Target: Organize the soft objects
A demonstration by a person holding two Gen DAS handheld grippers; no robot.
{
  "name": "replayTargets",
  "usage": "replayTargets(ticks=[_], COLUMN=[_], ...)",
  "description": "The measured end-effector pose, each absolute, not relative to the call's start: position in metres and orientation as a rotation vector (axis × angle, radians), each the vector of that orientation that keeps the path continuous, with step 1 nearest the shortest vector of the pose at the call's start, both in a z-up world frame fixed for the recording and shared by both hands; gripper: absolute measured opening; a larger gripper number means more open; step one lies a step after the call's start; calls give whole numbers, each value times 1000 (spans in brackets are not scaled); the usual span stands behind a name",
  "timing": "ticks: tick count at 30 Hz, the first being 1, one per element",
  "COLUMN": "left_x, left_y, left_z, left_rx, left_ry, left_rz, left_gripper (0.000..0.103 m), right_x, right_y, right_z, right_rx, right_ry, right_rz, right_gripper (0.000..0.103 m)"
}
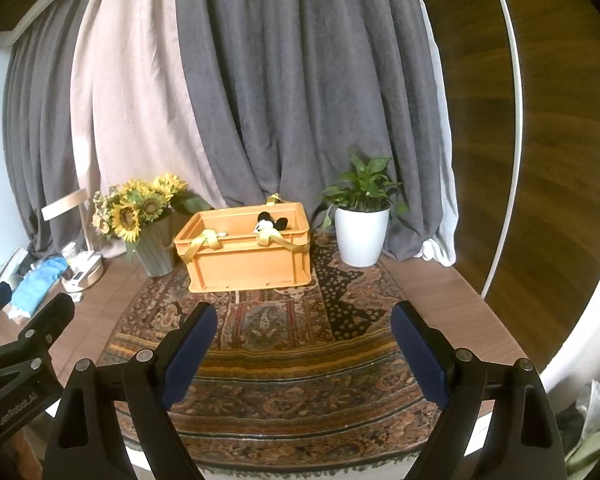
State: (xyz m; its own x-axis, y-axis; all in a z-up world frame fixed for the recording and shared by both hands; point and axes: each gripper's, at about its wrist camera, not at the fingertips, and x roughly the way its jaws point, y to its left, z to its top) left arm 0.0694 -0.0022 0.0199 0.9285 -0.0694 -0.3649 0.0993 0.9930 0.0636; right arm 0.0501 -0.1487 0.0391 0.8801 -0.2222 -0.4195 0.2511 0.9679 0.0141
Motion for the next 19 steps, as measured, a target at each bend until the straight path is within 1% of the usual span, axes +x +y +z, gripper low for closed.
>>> replayTargets(ticks=[19], left_x=[71], left_y=[-3], left_z=[21], left_rx=[82], left_ry=[372], left_rz=[-89], left_gripper=[103], right_x=[48], right_y=[-155], right_z=[40], right_rx=[70], right_ry=[429], right_rz=[-244], right_gripper=[90])
